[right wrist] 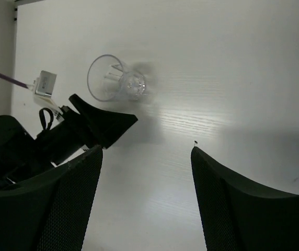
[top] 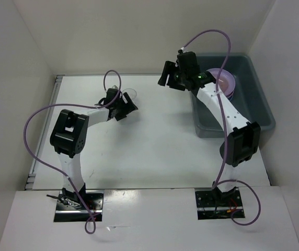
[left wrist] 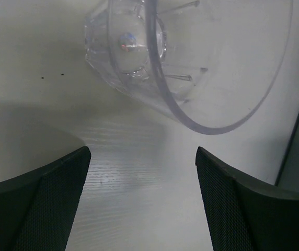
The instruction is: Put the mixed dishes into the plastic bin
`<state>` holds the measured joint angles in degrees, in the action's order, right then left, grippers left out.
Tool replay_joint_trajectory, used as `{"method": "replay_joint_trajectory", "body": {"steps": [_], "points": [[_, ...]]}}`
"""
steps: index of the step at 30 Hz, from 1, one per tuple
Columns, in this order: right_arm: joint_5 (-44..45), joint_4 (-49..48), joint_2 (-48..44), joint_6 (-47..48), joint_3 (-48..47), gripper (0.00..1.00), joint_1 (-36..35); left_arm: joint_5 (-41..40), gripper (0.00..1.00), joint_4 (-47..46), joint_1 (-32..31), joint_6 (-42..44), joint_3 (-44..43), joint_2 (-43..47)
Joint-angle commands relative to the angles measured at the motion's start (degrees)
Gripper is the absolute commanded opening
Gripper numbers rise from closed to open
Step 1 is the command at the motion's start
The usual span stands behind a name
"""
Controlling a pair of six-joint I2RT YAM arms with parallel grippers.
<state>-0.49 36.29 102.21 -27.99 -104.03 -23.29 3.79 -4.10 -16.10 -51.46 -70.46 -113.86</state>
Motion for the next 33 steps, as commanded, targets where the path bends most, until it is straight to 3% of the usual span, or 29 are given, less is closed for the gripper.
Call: {"method": "replay_joint_trajectory", "body": {"steps": [1, 4, 10, 16, 19, 22, 33], "points": [[-7.51, -9.48, 0.26, -1.98, 2.95, 0.73, 0.97, 1.39, 0.90, 4.98, -0.77, -1.27, 0.58, -3.38], [-8.12, -8.87, 5.52, -1.98, -1.07, 0.71, -0.17, 0.61, 0.90, 4.98, -2.35, -1.27, 0.58, -2.69], [-7.78, -2.38, 22.36, -0.40, -19.52, 0.69, -4.83, -7.64, 0.91, 11.65, -2.36, 2.85, 0.58, 3.90], [-3.47, 10.43, 43.02, 0.13, -51.11, 0.68, -9.49, -10.82, 0.91, 14.29, 2.20, 5.66, 4.62, 13.92], [-2.06, 15.64, 49.91, 0.13, -61.71, 0.66, -10.29, -12.14, 0.91, 15.00, 2.91, 6.29, 6.20, 18.05], [-1.00, 14.42, 49.84, 0.13, -57.27, 0.66, -10.29, -11.09, 0.91, 15.52, 4.23, 6.29, 7.26, 19.90], [5.67, 14.60, 48.25, 3.55, -55.41, 0.66, -10.29, -9.94, 0.91, 14.38, 4.23, 4.18, 8.32, 19.38]]}}
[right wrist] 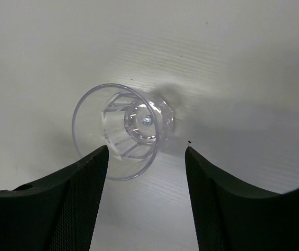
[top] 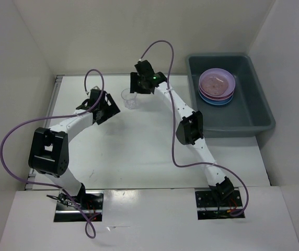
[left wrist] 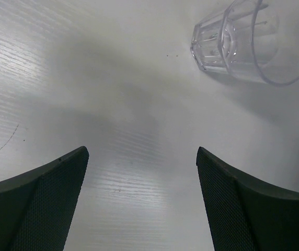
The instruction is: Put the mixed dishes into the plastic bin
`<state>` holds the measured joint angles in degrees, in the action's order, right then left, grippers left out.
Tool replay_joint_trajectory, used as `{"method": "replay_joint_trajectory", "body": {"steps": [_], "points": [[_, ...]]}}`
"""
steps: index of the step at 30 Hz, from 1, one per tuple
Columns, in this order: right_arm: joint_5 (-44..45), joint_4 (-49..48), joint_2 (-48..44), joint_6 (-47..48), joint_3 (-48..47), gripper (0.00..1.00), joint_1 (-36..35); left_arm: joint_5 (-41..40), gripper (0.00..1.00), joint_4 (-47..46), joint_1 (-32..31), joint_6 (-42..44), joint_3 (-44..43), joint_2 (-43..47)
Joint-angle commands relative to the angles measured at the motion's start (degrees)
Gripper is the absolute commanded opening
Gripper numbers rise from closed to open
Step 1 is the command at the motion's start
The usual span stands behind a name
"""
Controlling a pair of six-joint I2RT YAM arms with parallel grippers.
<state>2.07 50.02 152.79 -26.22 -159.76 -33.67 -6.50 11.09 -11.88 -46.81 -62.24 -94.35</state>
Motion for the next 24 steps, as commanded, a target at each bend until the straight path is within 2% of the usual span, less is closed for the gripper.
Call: {"method": "replay_joint_trajectory", "body": {"steps": [1, 5, 9, 10, 11, 13, 15, 19, 23, 24], "points": [[3.12, 0.87, -2.32, 1.78, 1.03, 0.66, 0.10, 0.87, 0.91, -0.81, 0.01, -0.48, 0.10, -0.14], [4.26, 0.87, -0.83, 2.31, 1.03, 0.59, 0.10, 0.88, 0.91, -1.34, 0.01, -1.01, 0.10, -0.14], [4.26, 1.40, 1.54, 2.31, 0.51, 0.39, 0.10, 0.36, 0.91, -1.34, 0.01, -1.01, 0.63, 0.39], [4.26, 1.40, 1.54, 2.31, -0.02, 0.27, 0.10, 0.35, 0.91, -1.34, 0.01, -1.01, 0.63, 0.39], [3.74, 1.40, 1.55, 2.31, -0.02, 0.22, 0.10, 0.35, 0.91, -1.34, 0.01, -1.01, 0.63, 0.39], [3.74, 1.40, 2.07, 2.31, -0.55, 0.20, 0.10, 0.35, 0.91, -1.34, 0.01, -1.01, 0.63, 0.39], [3.74, 1.40, 2.07, 2.31, -0.55, 0.23, 0.10, 0.35, 0.91, -1.34, 0.01, -1.01, 0.63, 0.39], [3.12, 0.87, 2.07, 3.01, -0.55, 0.23, 0.10, 0.35, 0.91, -1.34, 0.01, -1.53, 0.63, 0.39], [2.60, 0.87, 2.07, 3.01, -0.55, 0.16, 0.10, 0.35, 0.91, -1.34, 0.01, -2.06, 1.15, 1.00], [2.59, 0.87, 2.59, 3.01, -0.55, 0.11, 0.10, 0.35, 0.91, -1.34, 0.01, -2.06, 1.15, 1.01]]}}
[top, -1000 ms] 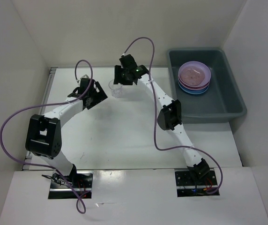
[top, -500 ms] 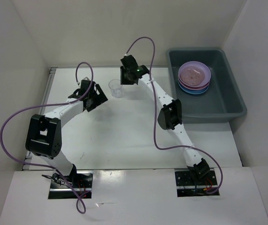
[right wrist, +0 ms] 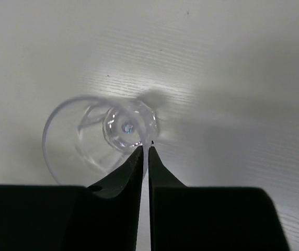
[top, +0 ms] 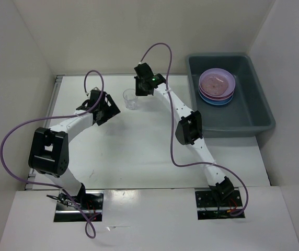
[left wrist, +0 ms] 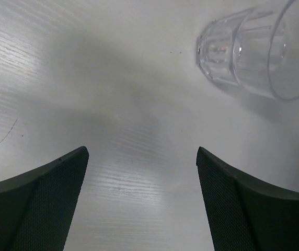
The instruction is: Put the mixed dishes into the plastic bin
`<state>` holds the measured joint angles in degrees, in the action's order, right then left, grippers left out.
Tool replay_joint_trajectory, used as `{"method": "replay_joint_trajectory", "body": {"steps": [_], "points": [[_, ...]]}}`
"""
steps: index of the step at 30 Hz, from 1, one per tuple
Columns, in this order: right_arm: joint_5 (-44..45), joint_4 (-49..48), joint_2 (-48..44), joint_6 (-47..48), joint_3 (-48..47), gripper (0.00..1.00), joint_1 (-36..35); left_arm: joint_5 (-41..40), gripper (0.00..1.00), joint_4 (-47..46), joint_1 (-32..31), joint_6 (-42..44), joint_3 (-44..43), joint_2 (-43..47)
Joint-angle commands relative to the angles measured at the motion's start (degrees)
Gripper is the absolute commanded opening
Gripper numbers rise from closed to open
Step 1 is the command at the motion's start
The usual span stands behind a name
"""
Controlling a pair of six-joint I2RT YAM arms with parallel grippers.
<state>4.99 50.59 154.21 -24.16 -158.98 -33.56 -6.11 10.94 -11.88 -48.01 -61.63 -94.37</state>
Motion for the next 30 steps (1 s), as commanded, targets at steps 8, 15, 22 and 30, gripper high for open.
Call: {"method": "replay_joint_trajectory", "body": {"steps": [8, 15, 22, 30], "points": [[-0.86, 2.92, -1.62, 0.96, -1.34, 0.00, -0.01, -1.19, 0.91, -1.18, 0.01, -1.99, 2.39, 2.60], [5.43, 6.37, -16.36, 2.72, 5.67, 0.00, 1.12, -1.19, 0.91, -2.77, 0.01, -3.84, 3.62, 2.61], [16.63, 4.00, -37.89, 3.86, 30.36, 0.00, 6.92, -0.66, 0.91, -4.35, 0.01, -4.99, 4.15, 2.61], [19.17, 0.83, -53.74, 3.24, 43.83, 0.00, 17.38, 0.48, 0.91, -4.87, 0.01, -5.52, 4.67, 2.61]]}}
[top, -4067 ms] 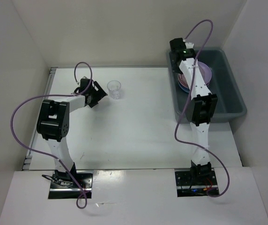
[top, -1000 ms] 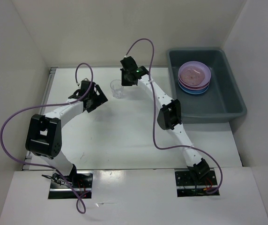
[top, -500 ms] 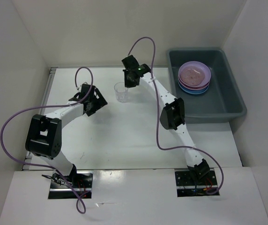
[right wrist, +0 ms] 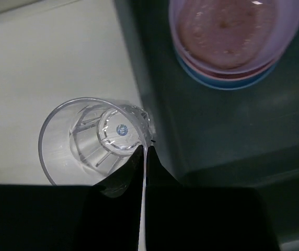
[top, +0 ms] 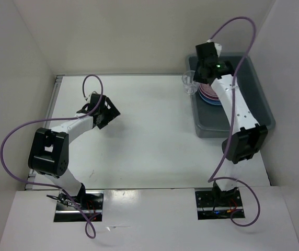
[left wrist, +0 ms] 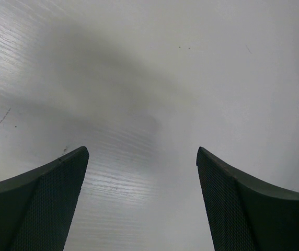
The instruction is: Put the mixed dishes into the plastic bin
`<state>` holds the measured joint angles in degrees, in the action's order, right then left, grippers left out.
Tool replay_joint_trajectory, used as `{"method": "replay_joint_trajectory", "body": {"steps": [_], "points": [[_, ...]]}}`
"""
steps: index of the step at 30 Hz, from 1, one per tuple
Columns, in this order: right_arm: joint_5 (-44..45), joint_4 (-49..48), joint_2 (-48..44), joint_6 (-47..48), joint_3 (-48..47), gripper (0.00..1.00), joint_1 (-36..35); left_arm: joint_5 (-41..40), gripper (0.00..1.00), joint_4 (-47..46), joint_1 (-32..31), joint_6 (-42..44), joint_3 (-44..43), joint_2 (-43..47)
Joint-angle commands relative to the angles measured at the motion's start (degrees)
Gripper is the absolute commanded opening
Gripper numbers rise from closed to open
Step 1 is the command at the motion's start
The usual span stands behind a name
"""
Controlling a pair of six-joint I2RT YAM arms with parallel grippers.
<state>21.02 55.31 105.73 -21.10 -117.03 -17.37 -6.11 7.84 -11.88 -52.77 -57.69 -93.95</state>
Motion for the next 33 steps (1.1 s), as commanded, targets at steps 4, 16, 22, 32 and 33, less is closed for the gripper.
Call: {"method": "replay_joint_trajectory", "body": {"steps": [4, 16, 22, 32, 33], "points": [[7.80, -4.42, -10.01, -0.51, 4.96, 0.00, 7.15, 1.01, 0.91, -2.39, 0.01, -0.75, 1.27, 2.19], [5.72, -9.17, -16.17, -4.91, 32.30, 0.00, 20.09, 1.54, 0.91, -2.91, 0.01, 0.92, 4.69, 2.29], [0.17, -11.01, -12.66, -5.44, 38.28, 0.00, 20.09, 2.68, 0.91, -3.44, 0.01, 0.92, 4.69, 1.67], [-3.00, -13.03, -11.60, -6.14, 40.66, 0.11, 20.09, 3.21, 0.91, -4.50, 0.01, 0.92, 4.69, 1.14], [-3.00, -13.03, -11.60, -6.14, 40.66, 0.13, 20.09, 3.21, 0.91, -4.50, 0.01, 0.92, 4.69, 1.14]]}}
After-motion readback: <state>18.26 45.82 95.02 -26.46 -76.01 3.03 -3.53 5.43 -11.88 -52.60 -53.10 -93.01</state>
